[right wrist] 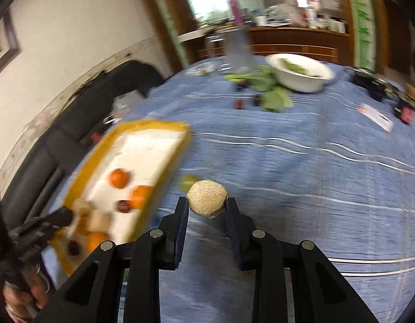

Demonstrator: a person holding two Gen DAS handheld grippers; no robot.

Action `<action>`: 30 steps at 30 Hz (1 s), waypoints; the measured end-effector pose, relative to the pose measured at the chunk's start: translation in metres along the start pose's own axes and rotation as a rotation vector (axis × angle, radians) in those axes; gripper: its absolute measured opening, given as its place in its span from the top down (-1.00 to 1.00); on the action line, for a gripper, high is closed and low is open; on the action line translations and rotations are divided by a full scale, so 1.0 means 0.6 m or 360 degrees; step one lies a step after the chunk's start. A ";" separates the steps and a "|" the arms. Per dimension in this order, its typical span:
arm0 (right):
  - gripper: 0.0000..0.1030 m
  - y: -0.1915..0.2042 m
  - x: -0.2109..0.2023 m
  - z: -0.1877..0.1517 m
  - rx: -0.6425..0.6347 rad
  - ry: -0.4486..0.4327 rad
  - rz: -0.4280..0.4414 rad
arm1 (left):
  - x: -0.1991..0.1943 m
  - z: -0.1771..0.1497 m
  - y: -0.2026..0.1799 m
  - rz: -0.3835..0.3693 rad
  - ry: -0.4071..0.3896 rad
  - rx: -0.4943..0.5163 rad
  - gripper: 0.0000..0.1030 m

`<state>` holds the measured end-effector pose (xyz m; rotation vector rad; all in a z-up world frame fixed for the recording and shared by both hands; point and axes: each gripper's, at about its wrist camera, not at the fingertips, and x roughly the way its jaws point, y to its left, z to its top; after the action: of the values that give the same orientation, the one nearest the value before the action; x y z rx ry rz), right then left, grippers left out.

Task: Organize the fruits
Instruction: 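Carry the bun and dark plum into the white tray and release both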

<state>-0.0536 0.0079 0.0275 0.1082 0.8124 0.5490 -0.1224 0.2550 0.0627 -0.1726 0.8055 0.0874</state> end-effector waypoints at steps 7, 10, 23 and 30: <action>0.40 0.124 0.092 0.034 -0.0185 0.0173 0.0050 | 0.013 -0.020 0.026 -0.0100 0.0074 -0.0070 0.51; 0.40 0.151 0.144 0.050 -0.0231 0.0251 -0.0005 | 0.016 -0.028 0.031 -0.0113 0.0076 -0.0089 0.51; 0.34 0.160 0.215 0.061 -0.0208 0.0331 -0.0108 | 0.007 -0.026 0.065 -0.0173 0.0040 -0.0218 -0.05; 0.32 0.166 0.131 0.043 -0.0233 0.0181 -0.0108 | -0.005 -0.025 0.057 -0.0035 0.0011 -0.0175 -0.26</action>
<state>-0.0335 0.1355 0.0232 -0.0858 0.8803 0.5522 -0.1401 0.2860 0.0506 -0.2857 0.8059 0.1104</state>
